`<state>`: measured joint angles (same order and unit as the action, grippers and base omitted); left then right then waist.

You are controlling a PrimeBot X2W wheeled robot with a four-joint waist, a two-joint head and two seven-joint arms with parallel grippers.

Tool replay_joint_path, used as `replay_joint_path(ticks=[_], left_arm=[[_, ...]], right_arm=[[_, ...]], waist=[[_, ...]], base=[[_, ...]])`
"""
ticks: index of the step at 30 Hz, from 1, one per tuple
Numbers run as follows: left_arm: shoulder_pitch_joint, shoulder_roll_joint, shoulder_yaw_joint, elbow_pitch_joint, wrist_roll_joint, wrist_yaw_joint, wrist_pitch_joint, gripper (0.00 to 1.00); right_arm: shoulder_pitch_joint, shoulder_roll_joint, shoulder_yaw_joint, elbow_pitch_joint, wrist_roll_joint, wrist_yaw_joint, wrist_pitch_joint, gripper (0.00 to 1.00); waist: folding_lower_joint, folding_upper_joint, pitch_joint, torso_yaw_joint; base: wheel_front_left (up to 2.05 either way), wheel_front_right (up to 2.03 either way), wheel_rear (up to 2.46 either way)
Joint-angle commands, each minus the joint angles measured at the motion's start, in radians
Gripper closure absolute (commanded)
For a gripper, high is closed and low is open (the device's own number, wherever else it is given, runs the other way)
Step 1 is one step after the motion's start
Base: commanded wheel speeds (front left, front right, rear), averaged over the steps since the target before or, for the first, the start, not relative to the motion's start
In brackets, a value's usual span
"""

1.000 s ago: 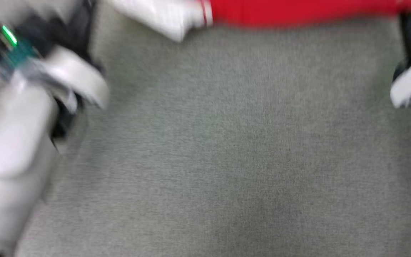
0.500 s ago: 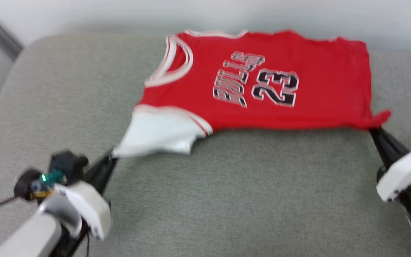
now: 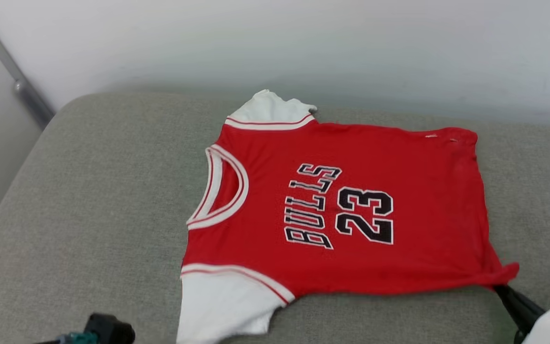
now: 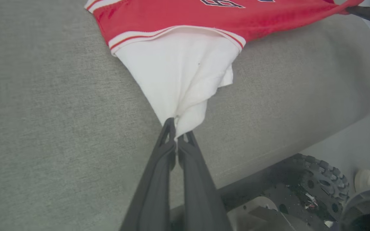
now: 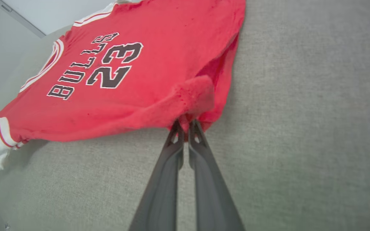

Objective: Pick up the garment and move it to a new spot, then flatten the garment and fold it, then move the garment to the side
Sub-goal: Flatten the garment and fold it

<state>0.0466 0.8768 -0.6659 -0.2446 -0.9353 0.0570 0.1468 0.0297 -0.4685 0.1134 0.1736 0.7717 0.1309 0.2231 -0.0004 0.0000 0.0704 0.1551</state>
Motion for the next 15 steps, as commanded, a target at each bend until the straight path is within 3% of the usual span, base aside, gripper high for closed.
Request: replay_joint_path(ticks=[1,8,15], left_arm=[[0.037,0.011,-0.008,-0.024,-0.026,-0.003,0.018,1.0],[0.103,0.085,-0.02,-0.091,-0.108,-0.029,0.086,1.0],[0.035,0.098,0.052,-0.109,-0.09,-0.034,0.018,1.0]], right_arm=[[0.042,-0.003,-0.012,-0.024,0.013,0.0,0.013,1.0],[0.175,0.007,-0.066,-0.138,0.028,0.0,0.095,1.0],[0.179,0.026,-0.114,-0.22,0.054,0.0,0.154,1.0]], waist=[[0.0004,0.0,-0.003,-0.006],[0.0004,0.0,0.0,-0.029],[0.0004,0.0,0.02,-0.053]], base=[[0.0,0.0,0.0],[0.0,0.0,0.0],[0.0,0.0,0.0]])
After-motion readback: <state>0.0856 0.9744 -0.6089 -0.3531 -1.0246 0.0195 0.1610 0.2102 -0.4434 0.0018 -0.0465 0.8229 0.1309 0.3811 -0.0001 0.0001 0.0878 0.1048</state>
